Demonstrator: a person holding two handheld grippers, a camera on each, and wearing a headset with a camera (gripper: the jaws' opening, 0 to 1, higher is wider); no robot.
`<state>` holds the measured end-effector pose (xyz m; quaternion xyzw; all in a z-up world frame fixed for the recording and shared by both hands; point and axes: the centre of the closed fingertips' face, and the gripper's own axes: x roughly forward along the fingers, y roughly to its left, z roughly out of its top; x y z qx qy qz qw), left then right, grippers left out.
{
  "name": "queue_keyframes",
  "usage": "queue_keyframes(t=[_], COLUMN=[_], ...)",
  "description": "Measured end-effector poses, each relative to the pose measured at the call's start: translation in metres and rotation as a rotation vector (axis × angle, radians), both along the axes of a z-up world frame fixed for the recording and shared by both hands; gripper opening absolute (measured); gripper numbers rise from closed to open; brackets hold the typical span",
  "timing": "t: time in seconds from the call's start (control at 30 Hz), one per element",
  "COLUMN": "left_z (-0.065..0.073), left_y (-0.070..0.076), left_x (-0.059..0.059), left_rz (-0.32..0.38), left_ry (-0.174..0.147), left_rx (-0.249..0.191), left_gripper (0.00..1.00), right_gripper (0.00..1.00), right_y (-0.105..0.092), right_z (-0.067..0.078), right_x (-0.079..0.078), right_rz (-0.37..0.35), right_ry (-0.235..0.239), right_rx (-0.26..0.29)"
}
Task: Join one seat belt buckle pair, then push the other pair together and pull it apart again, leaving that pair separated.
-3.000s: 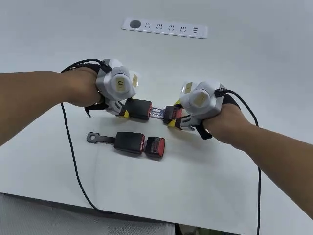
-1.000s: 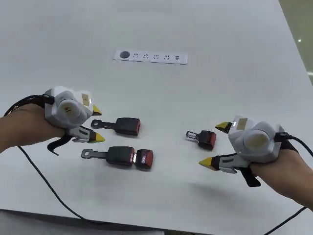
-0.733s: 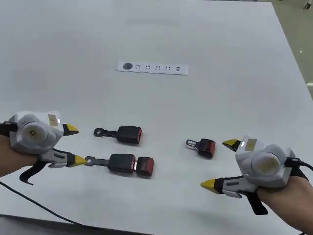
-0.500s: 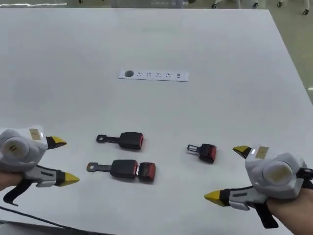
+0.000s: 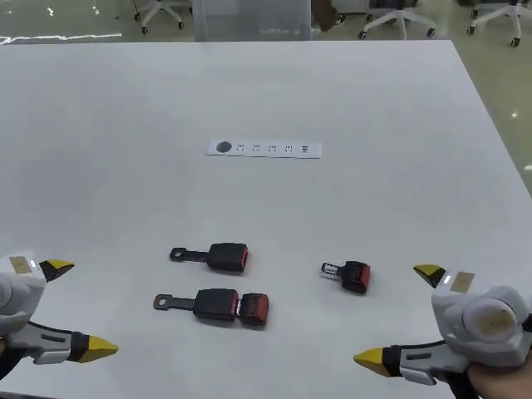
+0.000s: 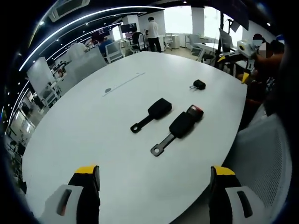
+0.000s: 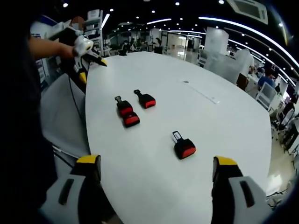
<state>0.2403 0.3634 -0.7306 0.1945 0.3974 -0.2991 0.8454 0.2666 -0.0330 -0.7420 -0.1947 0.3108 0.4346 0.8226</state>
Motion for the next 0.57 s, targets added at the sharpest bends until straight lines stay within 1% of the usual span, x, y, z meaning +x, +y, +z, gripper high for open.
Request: queue_keyframes(t=[0.03, 0.13, 0.37, 0.57], left_z=[0.002, 0.002, -0.008, -0.008], left_y=[0.001, 0.004, 0.009, 0.006], left_x=[0.000, -0.001, -0.009, -0.011], left_rz=[0.005, 0.013, 0.017, 0.022], left_ry=[-0.010, -0.020, -0.009, -0.007], left_rx=[-0.004, -0.009, 0.008, 0.003], left_gripper=[1.00, 1.00, 1.00, 1.00], right_gripper=[1.00, 1.00, 1.00, 1.00], right_y=[0.000, -0.001, -0.009, -0.010], right_z=[0.000, 0.000, -0.002, -0.004], right_x=[-0.002, -0.005, -0.009, -0.012], right_rz=[0.003, -0.001, -0.017, -0.023], right_ry=[0.001, 0.003, 0.012, 0.017], right_rx=[-0.001, 0.005, 0.003, -0.002])
